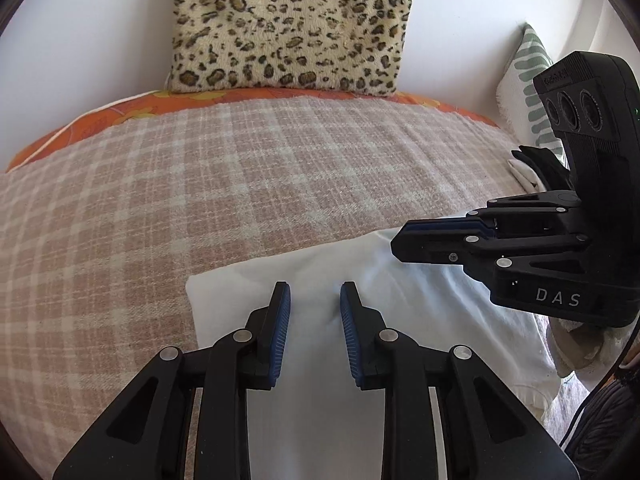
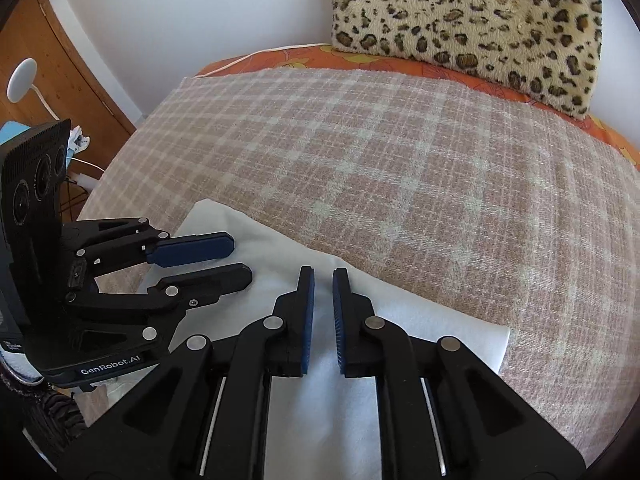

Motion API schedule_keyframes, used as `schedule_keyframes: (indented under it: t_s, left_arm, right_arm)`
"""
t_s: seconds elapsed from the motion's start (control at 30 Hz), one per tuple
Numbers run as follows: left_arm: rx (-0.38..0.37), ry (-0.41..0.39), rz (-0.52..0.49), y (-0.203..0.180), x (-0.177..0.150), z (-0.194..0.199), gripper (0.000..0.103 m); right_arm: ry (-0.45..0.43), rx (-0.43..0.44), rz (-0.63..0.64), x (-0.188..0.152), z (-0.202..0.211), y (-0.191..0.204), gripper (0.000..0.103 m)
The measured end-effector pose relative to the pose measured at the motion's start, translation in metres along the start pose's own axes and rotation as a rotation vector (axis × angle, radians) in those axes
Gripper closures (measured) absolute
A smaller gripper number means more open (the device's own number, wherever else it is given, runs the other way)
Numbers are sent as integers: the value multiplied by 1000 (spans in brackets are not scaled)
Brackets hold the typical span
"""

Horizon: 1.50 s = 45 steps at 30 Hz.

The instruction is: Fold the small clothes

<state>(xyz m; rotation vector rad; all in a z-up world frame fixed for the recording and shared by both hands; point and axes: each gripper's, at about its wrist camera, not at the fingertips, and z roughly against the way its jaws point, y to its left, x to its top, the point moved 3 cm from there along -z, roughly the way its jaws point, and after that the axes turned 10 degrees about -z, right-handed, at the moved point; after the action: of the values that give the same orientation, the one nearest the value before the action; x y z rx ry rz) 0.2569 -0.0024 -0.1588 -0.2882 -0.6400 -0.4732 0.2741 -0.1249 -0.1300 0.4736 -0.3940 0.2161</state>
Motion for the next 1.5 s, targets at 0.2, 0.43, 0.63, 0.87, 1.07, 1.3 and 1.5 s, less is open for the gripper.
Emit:
schedule_keyframes:
  t_s: [0.2,0.43,0.63,0.87,1.07,1.3,1.5]
  left_arm:
    - [-78,-65,-60,-35,-16,47,79]
    - [-73,-36,-181,-76,-58,68,79]
    - [-67,81,-219,-74,-87,49,79]
    - [-78,-5,-165,-71,-86,84,79]
    - [-82,-90,-44,-53,-79,102,79]
    - [-51,-110,26,-27,-86,110,79]
    - [-57,-95,61,-15,-93,108,79]
  right_arm:
    - [-15,89,-11,-40,48,10,90]
    - [8,114,-13,-109,68,13,90]
    - [84,-40,98,-142,53,14,90]
    - [-7,25,194,-150,86,34,88]
    - [3,-36,336,-157,56,68,74]
    - [32,-72,364,-155,30,70,74]
    - [26,-100,371,-153,26,65,93]
